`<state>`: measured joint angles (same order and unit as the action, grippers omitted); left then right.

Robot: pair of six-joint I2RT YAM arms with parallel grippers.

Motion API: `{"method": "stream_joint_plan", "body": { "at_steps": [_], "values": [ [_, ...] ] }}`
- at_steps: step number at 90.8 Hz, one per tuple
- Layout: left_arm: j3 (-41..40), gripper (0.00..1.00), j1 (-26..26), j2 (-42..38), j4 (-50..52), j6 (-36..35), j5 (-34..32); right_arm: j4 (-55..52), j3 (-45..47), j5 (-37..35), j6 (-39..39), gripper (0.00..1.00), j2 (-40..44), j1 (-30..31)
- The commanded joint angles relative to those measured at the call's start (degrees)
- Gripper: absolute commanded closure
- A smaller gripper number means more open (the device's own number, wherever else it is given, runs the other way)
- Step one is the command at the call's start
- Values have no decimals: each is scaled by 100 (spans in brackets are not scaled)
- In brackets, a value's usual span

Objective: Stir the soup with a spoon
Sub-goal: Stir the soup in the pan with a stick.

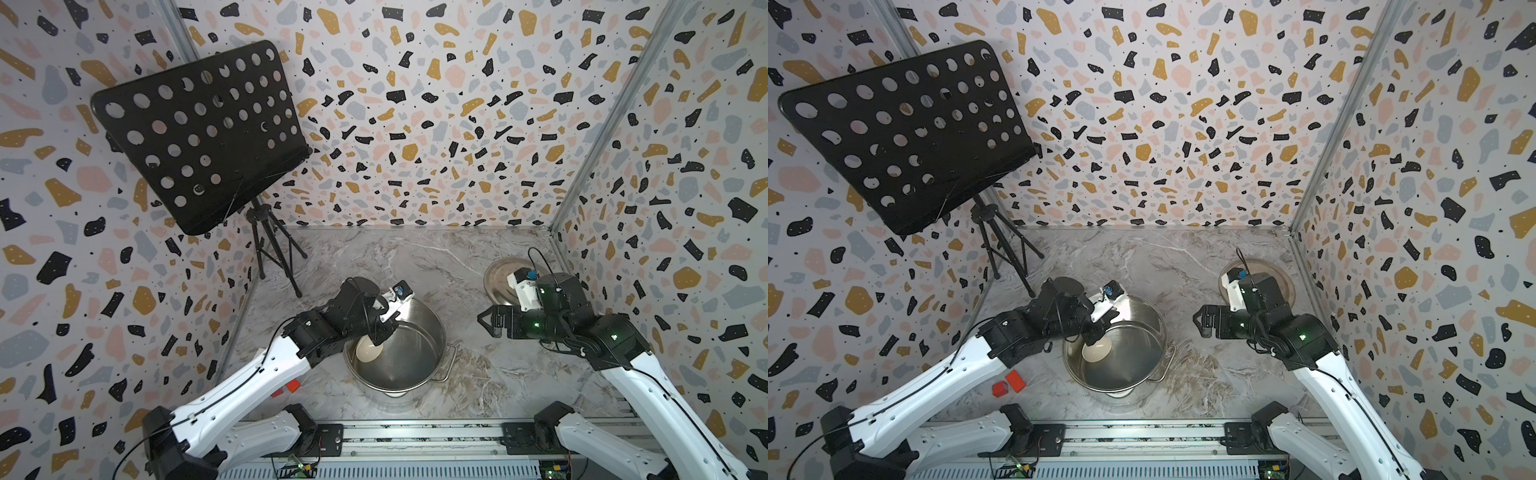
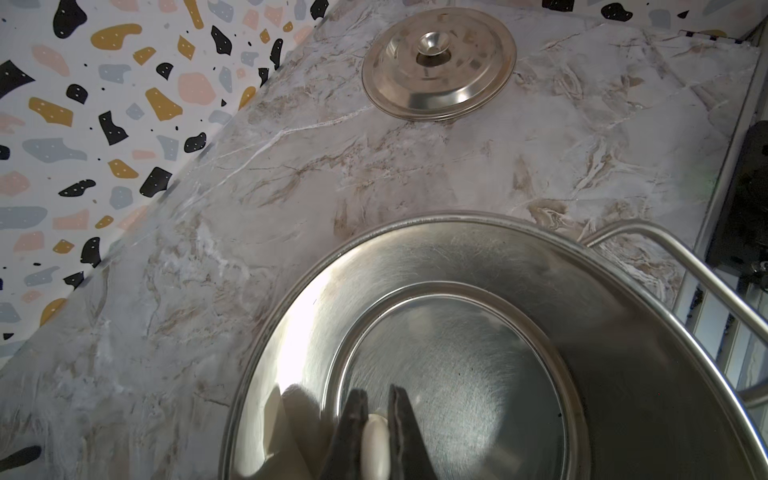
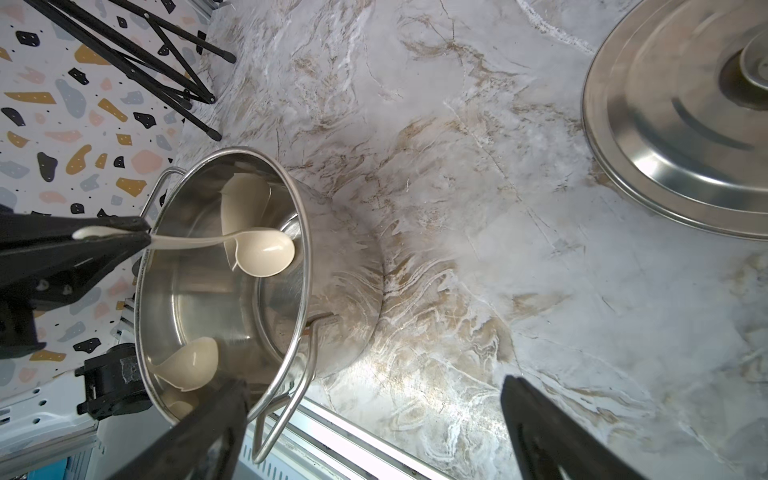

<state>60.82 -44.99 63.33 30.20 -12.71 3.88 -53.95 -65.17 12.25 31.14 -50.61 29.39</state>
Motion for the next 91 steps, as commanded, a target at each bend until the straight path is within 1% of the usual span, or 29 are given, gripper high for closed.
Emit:
{"method": "stream_joint_plan", "body": {
  "at_steps": [1,8,15,25,36,51,61,70,81,91],
  "values": [
    [454,100,12,419,-757,-69,503,16,19,2,68,0,158,6],
    [513,100,-7,658,-1037,-15,1066,5,14,-18,74,0,190,7],
    [523,100,-62,833,-1346,78,1505,-8,32,-29,88,0,217,8],
    [537,100,-234,969,-1523,77,2084,-3,37,-15,96,0,215,7],
    [299,100,-402,794,-1698,132,2661,-2,29,-28,80,0,207,7],
    [-214,100,-490,198,-1397,119,3128,-2,26,-26,65,0,169,6],
    [-597,100,-497,-324,-856,111,3227,-1,7,-12,35,0,127,6],
    [-878,100,-496,-822,-318,48,3186,-1,7,3,28,0,85,6],
    [-1054,100,-493,-1433,219,32,2734,13,11,30,31,0,36,9],
    [-1072,100,-464,-1768,561,74,2186,18,-28,47,14,0,-5,6]
  ]
}}
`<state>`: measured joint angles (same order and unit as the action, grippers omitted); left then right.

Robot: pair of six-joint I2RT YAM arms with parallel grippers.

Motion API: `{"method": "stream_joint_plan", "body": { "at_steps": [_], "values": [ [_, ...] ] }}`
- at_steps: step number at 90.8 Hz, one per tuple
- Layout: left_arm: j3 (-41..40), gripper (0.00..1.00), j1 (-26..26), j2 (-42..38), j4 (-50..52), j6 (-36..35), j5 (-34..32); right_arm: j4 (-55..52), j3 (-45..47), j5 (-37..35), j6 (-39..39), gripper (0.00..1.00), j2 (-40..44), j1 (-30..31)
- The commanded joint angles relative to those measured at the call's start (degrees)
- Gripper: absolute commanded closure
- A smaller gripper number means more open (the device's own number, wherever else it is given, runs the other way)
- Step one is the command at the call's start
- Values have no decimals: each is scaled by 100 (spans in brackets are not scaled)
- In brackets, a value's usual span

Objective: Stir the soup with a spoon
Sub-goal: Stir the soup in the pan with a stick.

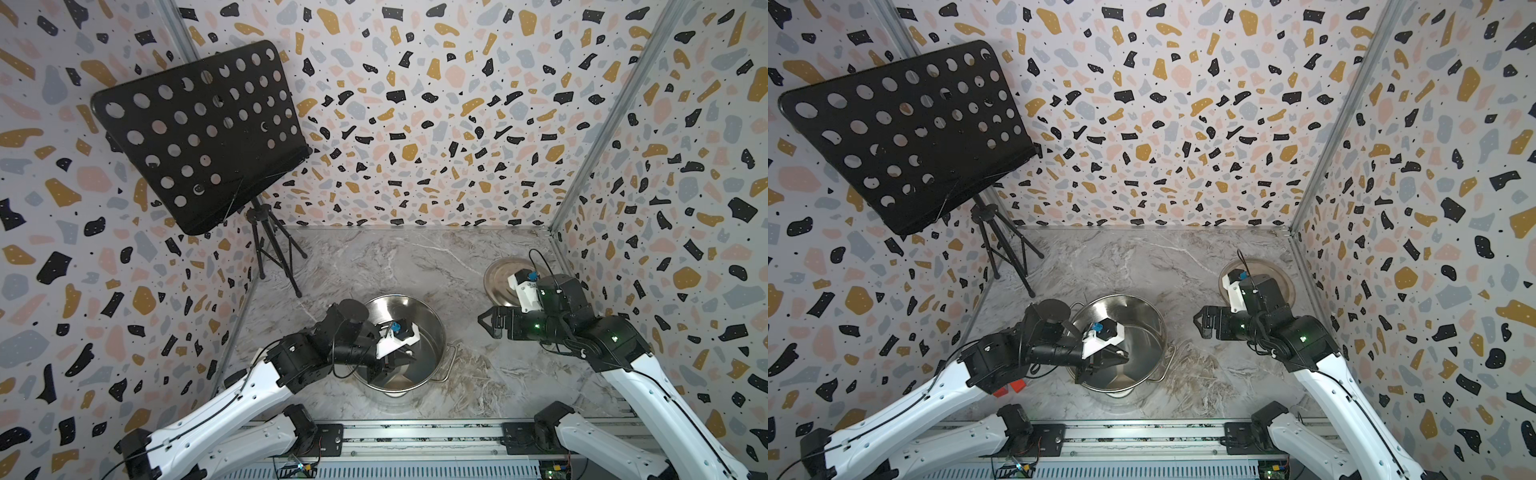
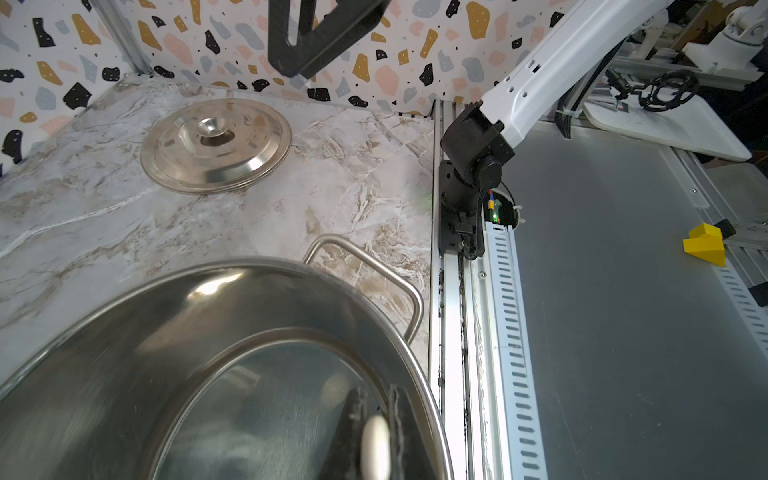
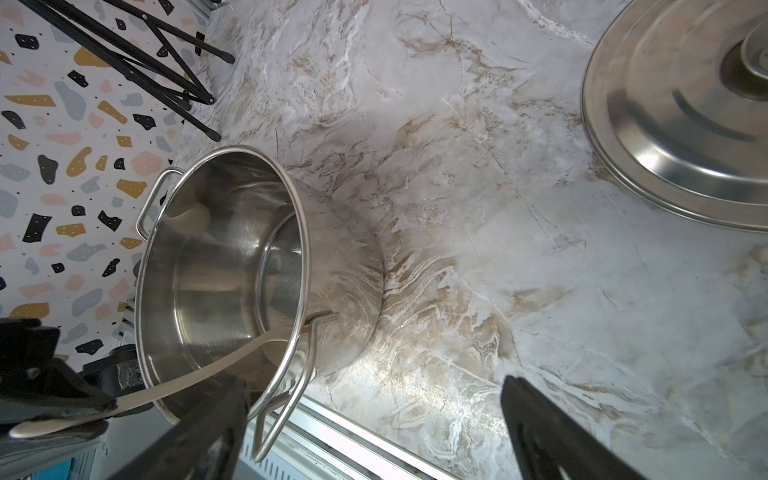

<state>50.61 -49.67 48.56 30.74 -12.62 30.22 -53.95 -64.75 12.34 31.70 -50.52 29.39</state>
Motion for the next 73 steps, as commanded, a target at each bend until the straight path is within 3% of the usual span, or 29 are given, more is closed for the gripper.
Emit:
{"method": "stream_joint_plan", "body": {
  "at_steps": [1,23,37,52,66,73],
  "values": [
    [-42,100,11,-310,544,75,-509,13,-76,39,-42,0,-16,10],
    [227,100,228,-297,1121,-171,-2410,0,-110,58,-67,0,-50,6],
    [506,100,418,78,941,-344,-3150,4,-107,65,-83,0,-71,7],
    [876,100,508,719,376,-446,-3167,0,-107,54,-77,0,-65,6],
    [1259,100,511,1328,-273,-506,-2642,5,-78,15,-65,0,-15,6],
    [1509,100,511,1634,-492,-513,-2071,5,-60,1,-51,0,9,6]
  ]
}}
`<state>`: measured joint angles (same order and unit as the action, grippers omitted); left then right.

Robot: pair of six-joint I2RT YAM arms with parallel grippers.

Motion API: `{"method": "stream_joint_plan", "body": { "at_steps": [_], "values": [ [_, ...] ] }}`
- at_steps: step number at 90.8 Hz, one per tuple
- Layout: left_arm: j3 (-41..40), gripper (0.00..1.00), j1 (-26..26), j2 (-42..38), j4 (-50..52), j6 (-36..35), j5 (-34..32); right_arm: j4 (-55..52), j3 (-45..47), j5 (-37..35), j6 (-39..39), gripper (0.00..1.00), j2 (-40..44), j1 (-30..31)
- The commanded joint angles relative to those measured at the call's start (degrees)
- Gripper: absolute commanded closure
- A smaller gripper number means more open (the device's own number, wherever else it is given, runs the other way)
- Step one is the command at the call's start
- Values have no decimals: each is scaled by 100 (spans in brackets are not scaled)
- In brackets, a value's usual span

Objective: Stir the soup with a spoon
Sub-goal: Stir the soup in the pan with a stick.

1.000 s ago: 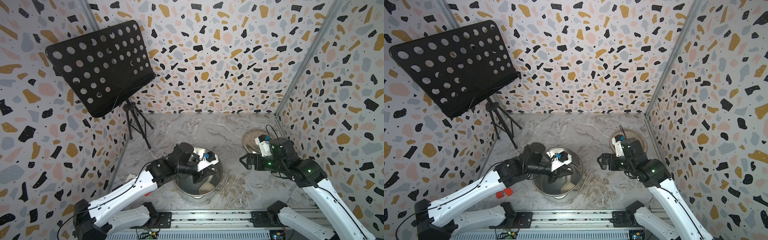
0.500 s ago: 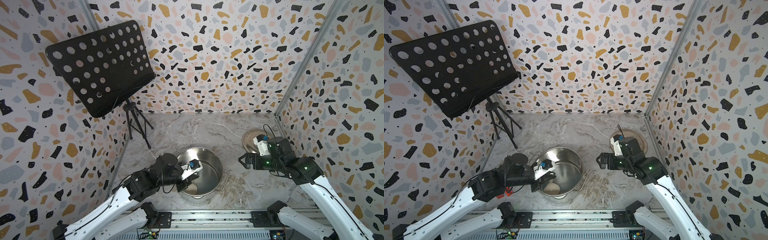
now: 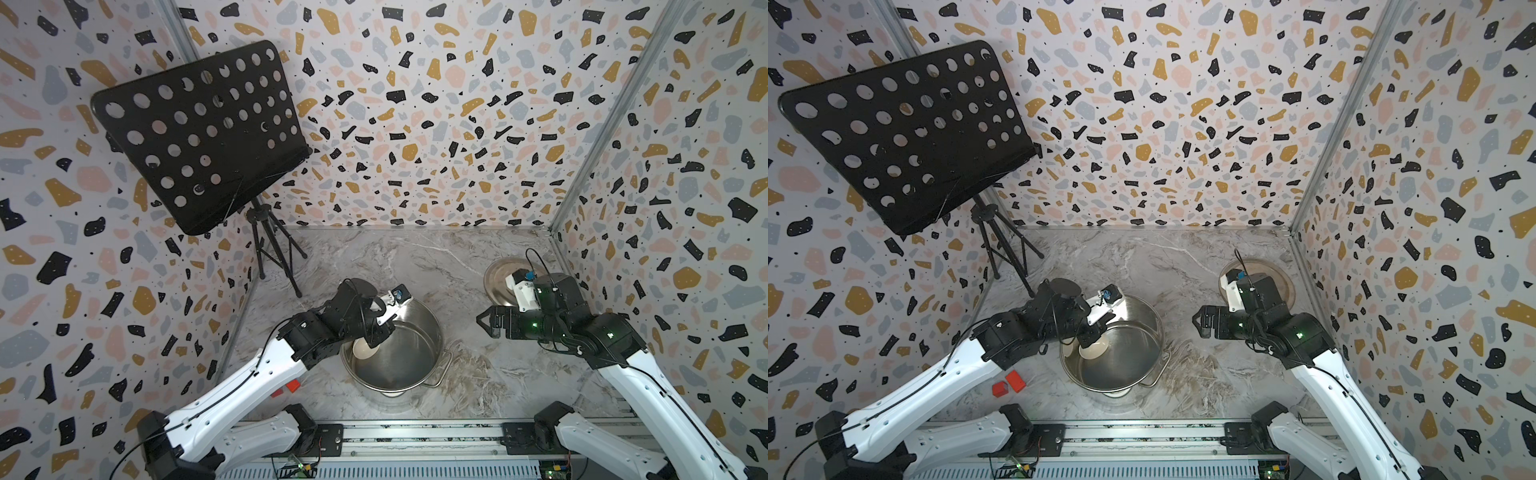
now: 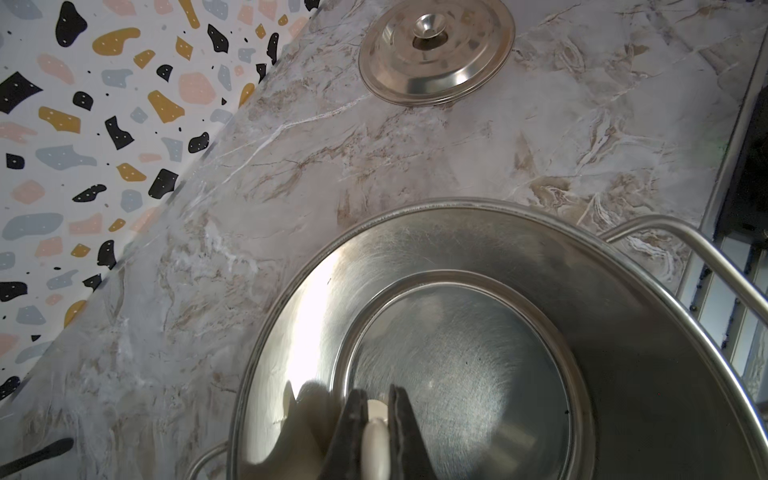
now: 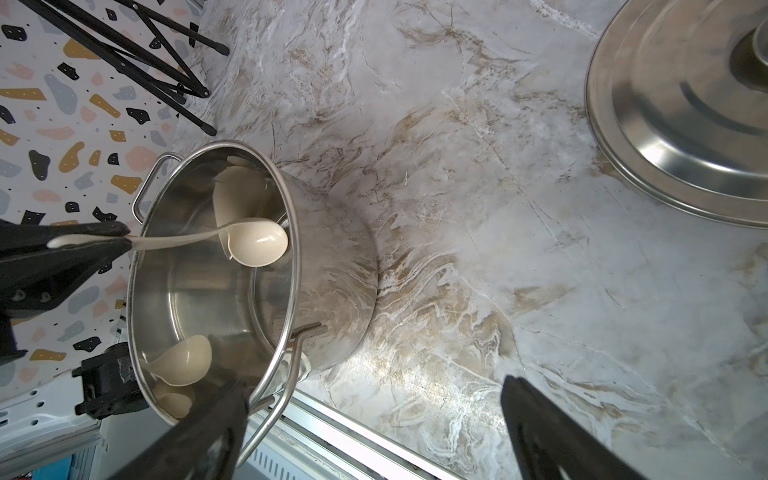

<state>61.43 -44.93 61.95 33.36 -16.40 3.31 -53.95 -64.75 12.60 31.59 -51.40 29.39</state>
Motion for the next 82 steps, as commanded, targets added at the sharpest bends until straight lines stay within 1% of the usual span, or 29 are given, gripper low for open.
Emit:
{"method": "stream_joint_plan", "body": {
  "at_steps": [1,8,24,36,44,57,67,73,82],
  "values": [
    [456,100,37,341,-793,-135,716,2,-53,-27,-35,0,100,10],
    [585,100,37,600,-1055,-84,1304,2,-39,-38,-35,0,120,6],
    [803,100,-61,1025,-1433,206,2187,3,-9,-60,-10,0,171,6],
    [716,100,-260,957,-1343,147,3050,-2,52,-78,20,0,247,8],
    [585,100,-366,781,-1072,101,3389,-3,83,-74,36,0,270,13],
    [194,100,-454,291,-348,-29,3610,2,95,-69,24,0,238,6],
    [-226,100,-473,-330,153,-72,3638,4,87,-58,16,0,194,13],
    [-454,100,-470,-703,395,-58,3522,25,79,-49,21,0,168,6],
    [-684,100,-459,-1124,773,39,3140,55,69,-39,15,0,126,6]
  ]
}}
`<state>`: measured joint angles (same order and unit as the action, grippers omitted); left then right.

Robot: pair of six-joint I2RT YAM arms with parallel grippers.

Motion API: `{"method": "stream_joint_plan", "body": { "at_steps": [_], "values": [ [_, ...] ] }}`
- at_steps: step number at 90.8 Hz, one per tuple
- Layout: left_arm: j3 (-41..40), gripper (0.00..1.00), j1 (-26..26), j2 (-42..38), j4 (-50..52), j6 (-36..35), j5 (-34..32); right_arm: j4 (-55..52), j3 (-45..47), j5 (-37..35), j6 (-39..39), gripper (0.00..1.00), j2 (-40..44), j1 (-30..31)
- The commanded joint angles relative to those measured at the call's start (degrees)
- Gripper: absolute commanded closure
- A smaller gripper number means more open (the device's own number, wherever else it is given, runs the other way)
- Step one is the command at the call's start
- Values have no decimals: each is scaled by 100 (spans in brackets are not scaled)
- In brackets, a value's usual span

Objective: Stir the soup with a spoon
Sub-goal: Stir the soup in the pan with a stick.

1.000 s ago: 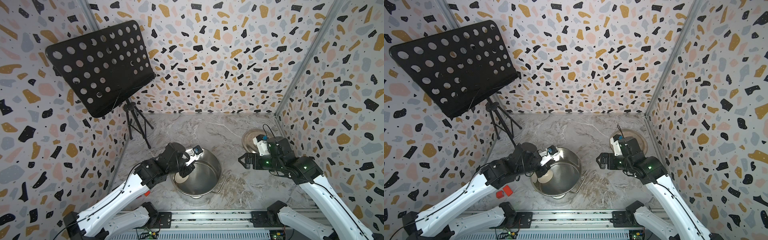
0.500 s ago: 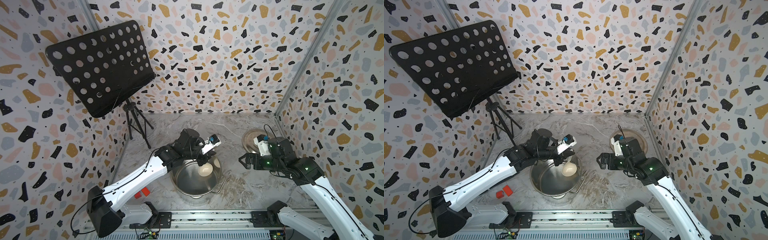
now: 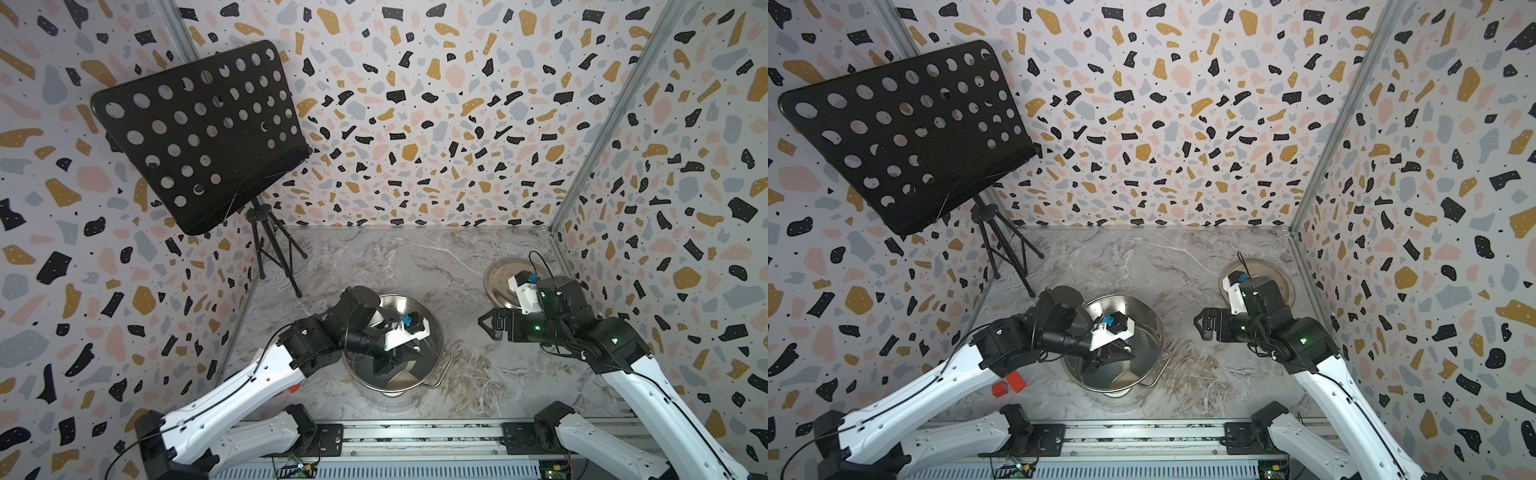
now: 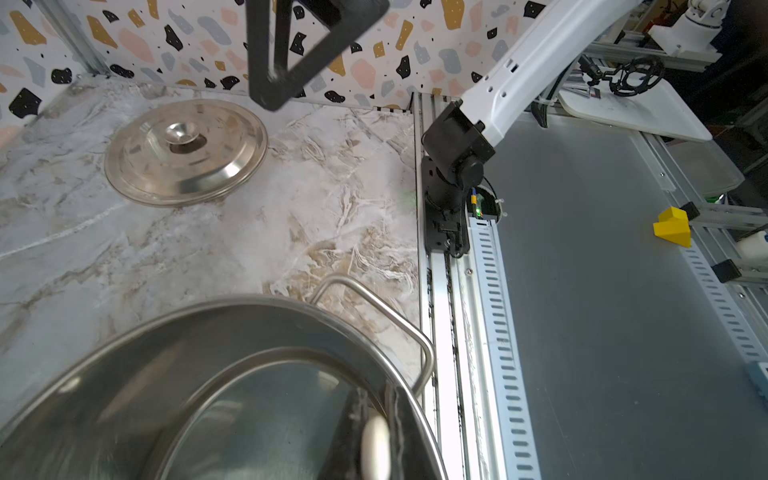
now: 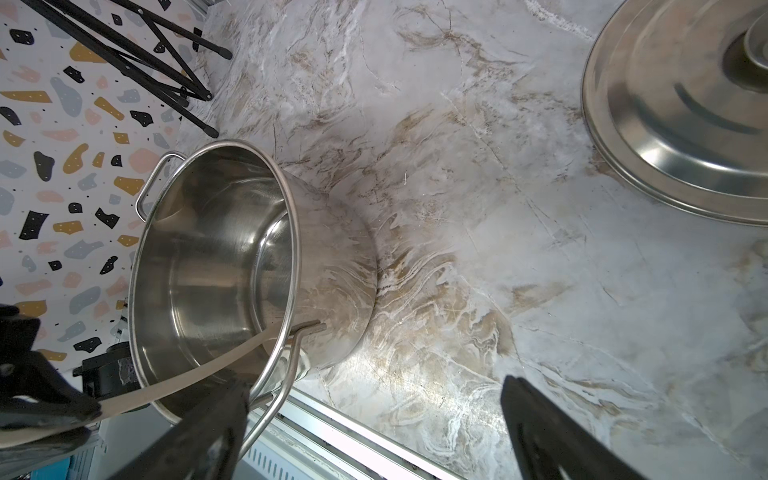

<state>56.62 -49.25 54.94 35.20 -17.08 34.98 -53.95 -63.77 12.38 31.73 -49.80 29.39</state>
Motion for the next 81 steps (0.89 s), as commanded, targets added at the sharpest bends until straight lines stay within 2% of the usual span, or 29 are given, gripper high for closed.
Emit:
{"method": "stream_joint_plan", "body": {
  "at_steps": [1,14,27,49,63,81],
  "values": [
    [-217,100,-29,-462,644,116,-57,53,-30,-12,1,0,-36,10],
    [-216,100,-31,-754,1137,196,-655,64,-81,9,-1,0,-97,6],
    [-90,100,50,-916,1381,154,-1821,72,-116,10,-9,0,-126,10],
    [69,100,190,-767,858,-1,-3607,67,-174,19,-47,0,-178,6],
    [184,100,232,-400,-72,-179,-3725,76,-212,12,-52,0,-206,8],
    [271,100,232,120,-1149,-493,-2971,56,-171,-16,-15,0,-132,13]
  ]
}}
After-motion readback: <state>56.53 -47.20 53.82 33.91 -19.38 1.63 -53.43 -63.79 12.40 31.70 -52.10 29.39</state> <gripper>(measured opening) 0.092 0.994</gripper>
